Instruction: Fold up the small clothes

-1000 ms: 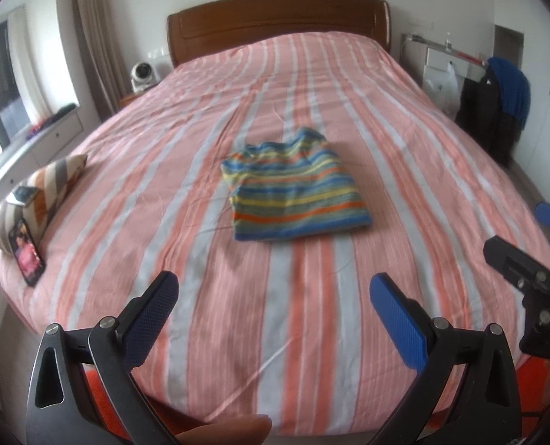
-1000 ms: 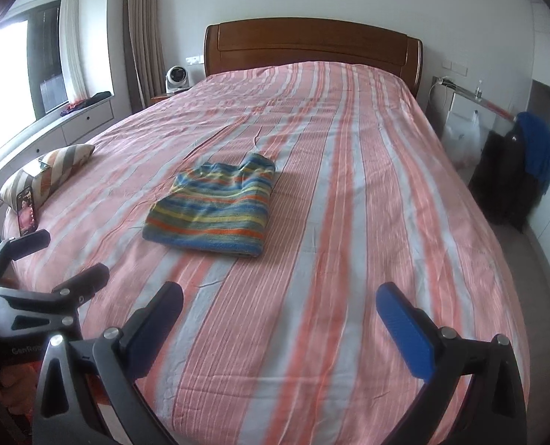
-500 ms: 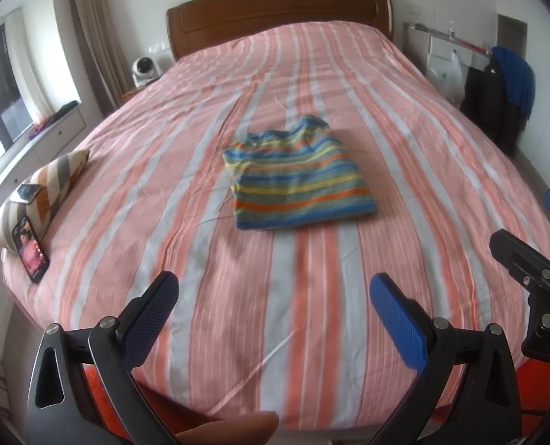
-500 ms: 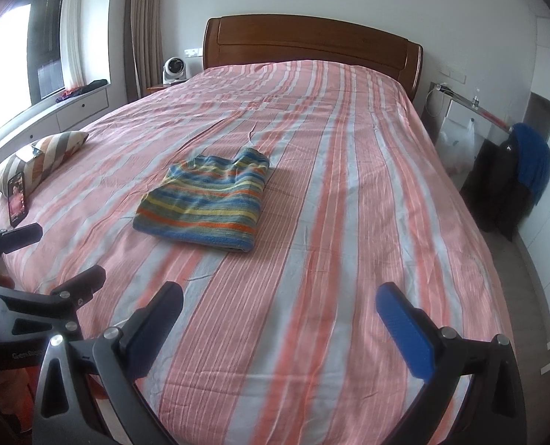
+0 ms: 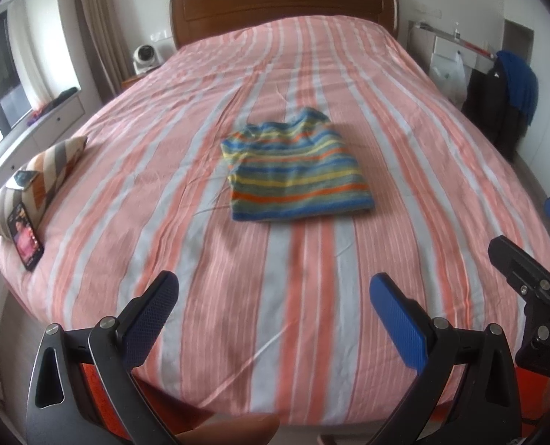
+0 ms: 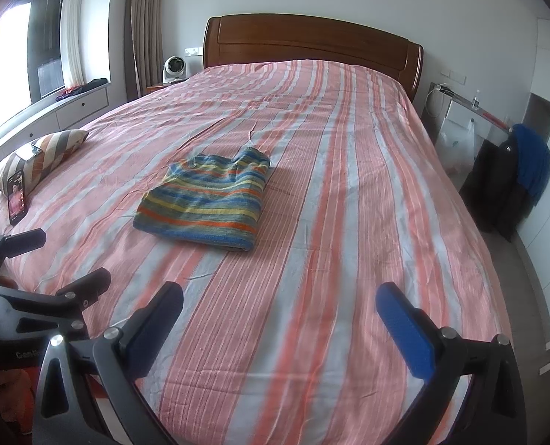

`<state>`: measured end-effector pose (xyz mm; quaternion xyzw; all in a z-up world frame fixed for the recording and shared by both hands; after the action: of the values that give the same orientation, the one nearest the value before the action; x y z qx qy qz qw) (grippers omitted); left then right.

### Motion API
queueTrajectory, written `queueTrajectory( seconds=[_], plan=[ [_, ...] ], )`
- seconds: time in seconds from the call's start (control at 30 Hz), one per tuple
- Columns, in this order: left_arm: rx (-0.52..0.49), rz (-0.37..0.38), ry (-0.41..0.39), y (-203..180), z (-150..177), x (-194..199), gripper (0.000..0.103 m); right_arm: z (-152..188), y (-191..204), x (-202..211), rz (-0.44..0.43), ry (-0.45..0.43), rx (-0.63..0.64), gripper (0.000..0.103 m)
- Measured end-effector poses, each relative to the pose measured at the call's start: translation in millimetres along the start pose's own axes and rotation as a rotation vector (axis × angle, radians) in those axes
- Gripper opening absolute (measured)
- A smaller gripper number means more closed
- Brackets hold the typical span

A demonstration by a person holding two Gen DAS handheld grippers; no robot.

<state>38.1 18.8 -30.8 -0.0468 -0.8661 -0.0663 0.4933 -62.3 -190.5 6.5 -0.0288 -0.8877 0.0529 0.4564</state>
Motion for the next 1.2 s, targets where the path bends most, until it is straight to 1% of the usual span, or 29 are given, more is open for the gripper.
queueTrajectory(
  seconds=[0.17,0.4,0.53,0.7,0.87,0.97,1.1,1.2],
  plan=[
    [0.0,-0.003,0.003,-0.3,-0.3,-0.2,0.103,0.2,-0.4,0.2,0.001,0.004,-0.001,0.103],
    [0.011,-0.026,0.007,-2.1,-0.9,0.9,0.103,0.2,-1.6,-0.1,-0.001,0.004,-0.003,0.103],
    [0.009,-0.015,0.015,-2.3,-1.4,0.4,0.103,-0.2,-2.2,-0.1,-0.003,0.004,-0.005,0.103],
    [-0.01,-0.056,0.002,-4.7,-1.4,0.9,0.103,-1.1,-2.0,0.2,-0.007,0.009,-0.007,0.103],
    [-0.01,-0.064,-0.016,-2.8,-2.9,3.3,0.103,-2.1,-0.8,0.2,-0.01,0.01,-0.006,0.103],
    [-0.005,-0.066,-0.027,-0.6,-3.5,5.3,0.103,-2.5,-0.5,0.4,-0.028,0.01,-0.012,0.103],
    [0.007,-0.069,-0.032,2.6,-4.9,5.7,0.103,-4.7,-0.7,3.0,-0.089,-0.014,-0.026,0.103],
    [0.015,-0.066,-0.032,4.6,-5.3,5.6,0.103,-7.8,1.1,4.0,-0.064,-0.027,-0.008,0.103]
  ],
)
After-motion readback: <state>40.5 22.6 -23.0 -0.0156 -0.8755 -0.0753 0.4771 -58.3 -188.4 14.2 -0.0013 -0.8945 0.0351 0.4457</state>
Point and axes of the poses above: each gripper's, at about its wrist camera, not at the fingertips, and x roughly against the way its jaws point, y to its left, z to its underside, the point moved 1 cm from there along -x, roughly the way its jaws point, and after that the axes turned 10 degrees about y, right-handed, at the moved point
